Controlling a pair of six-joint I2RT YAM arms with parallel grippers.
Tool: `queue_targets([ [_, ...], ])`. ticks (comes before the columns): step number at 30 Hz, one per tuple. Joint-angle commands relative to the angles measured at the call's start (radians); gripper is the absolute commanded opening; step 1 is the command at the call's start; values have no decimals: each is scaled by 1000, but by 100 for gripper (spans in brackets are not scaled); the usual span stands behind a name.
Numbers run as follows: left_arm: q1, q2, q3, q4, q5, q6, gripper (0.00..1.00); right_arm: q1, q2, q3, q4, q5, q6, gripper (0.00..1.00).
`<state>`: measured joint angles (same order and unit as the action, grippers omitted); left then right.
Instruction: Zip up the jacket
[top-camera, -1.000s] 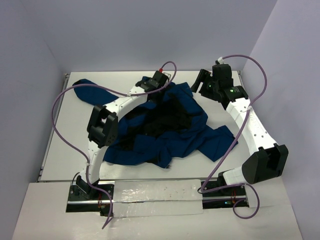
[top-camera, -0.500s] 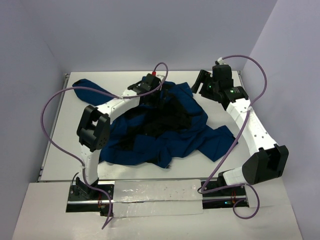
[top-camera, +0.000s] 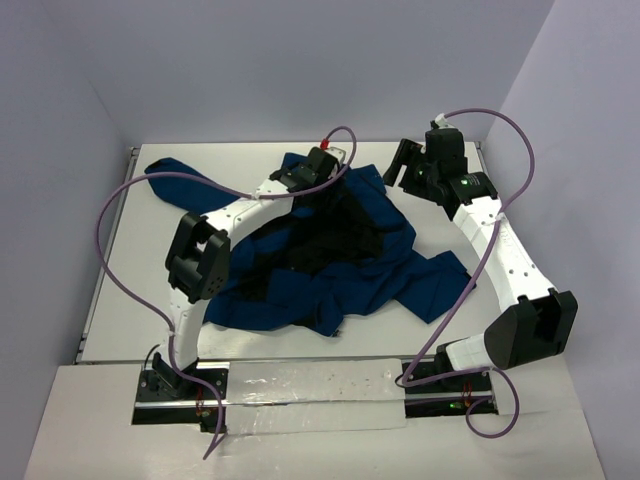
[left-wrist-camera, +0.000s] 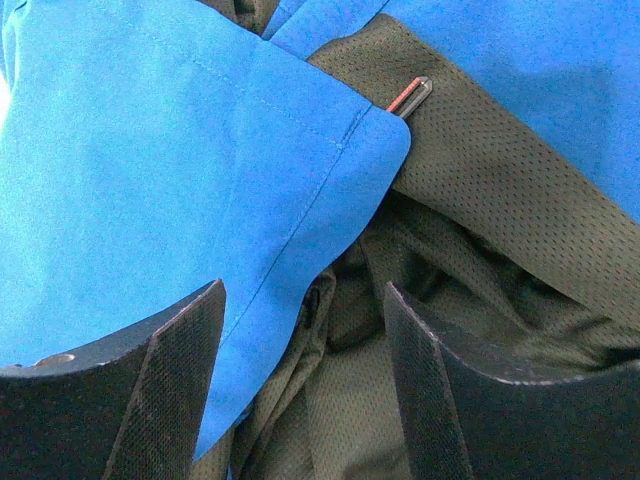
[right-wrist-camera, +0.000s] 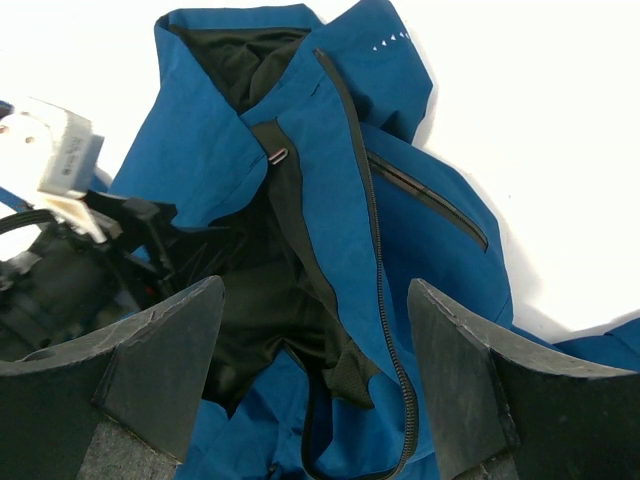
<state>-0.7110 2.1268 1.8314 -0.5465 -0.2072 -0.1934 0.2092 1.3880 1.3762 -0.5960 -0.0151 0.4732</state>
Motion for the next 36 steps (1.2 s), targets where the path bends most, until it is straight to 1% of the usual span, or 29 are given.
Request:
queue_targets([
  [1, -5, 28, 53, -11, -58, 38, 68, -7, -26, 34, 9, 12, -18, 81],
  [8, -4, 48, 55, -13, -105, 46, 55, -7, -13, 50, 6, 10, -16, 81],
  [11, -5, 53, 55, -8, -111, 49, 48, -6, -6, 56, 8, 5, -15, 81],
  [15, -5, 73, 79, -18, -116, 52, 33, -7, -4, 61, 8, 3, -13, 81],
  [19, 3, 76, 98, -28, -89, 28, 7, -6, -3, 54, 11, -13, -17, 81],
  [21, 20, 66, 109, -38, -45, 1, 0, -5, -3, 46, 19, -27, -13, 81],
  [24, 60, 35, 105, -34, 61, -54, 0, -5, -1, 27, 40, -68, -9, 81],
  [26, 97, 5, 92, -27, 159, -106, 0, 3, 13, 38, 52, -99, -14, 81],
  [30, 149, -60, 46, 8, 307, -200, 0, 55, 25, 42, 111, -62, -32, 81],
  [32, 164, -87, 23, 35, 366, -260, 0, 92, 15, 11, 177, -12, -31, 81],
  [34, 170, -102, 9, 52, 409, -307, 0, 123, 17, 9, 208, 54, 4, 81],
  [36, 174, -117, 0, 61, 433, -350, 0, 120, 53, 48, 180, 32, 52, 82],
])
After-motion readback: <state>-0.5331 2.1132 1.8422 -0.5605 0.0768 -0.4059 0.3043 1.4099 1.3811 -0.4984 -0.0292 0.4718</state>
